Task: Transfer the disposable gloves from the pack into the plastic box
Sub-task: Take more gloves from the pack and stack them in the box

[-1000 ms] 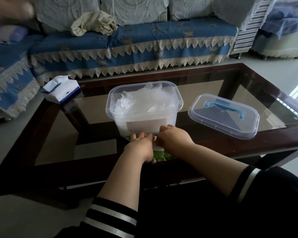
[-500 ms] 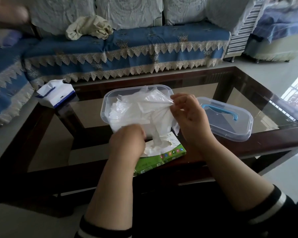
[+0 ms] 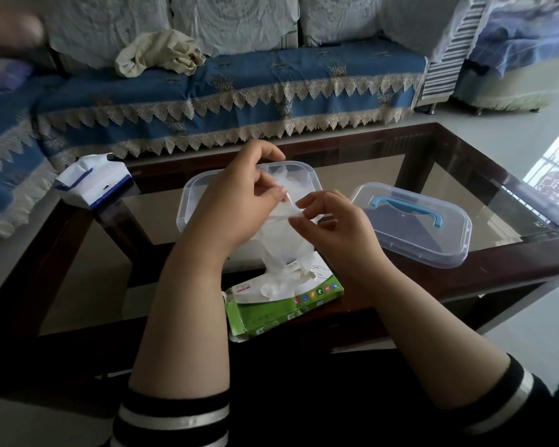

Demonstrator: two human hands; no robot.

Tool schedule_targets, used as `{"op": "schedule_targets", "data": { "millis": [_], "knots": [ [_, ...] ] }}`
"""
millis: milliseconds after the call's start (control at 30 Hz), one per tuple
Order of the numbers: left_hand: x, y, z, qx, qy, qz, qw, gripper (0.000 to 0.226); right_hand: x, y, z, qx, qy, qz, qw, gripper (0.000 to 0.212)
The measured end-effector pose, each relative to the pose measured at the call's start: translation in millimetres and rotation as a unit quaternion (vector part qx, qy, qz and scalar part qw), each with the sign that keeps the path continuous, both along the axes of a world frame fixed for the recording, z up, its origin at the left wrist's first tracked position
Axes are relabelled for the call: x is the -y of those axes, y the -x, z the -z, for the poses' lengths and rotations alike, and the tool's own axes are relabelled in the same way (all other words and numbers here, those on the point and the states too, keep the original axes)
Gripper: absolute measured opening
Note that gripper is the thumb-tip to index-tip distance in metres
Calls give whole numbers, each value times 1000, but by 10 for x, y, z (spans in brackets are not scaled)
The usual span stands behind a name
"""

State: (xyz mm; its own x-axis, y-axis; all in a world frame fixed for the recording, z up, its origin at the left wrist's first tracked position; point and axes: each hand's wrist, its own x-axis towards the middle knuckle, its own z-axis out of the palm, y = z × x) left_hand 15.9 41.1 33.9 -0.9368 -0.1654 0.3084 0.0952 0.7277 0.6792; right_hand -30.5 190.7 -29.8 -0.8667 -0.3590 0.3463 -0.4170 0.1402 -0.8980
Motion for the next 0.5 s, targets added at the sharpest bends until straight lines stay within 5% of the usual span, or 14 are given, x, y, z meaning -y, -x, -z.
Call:
{"op": "schedule_targets", "data": {
  "millis": [67, 200, 400, 500],
  "knots": [
    [0, 43, -95, 14, 12, 37, 999, 21, -46, -11, -20, 35, 0, -11, 999, 43],
    [28, 115, -221, 22, 6, 83, 996, 39, -121, 76, -33, 137, -1, -72, 988, 106],
    [241, 209, -103, -56, -44, -2, 997, 39, -186, 204, -65, 230, 150, -67, 959, 87],
    [413, 317, 94, -68, -52, -92, 992, 39, -112, 389, -123, 187, 127, 6, 974, 76]
  ]
}}
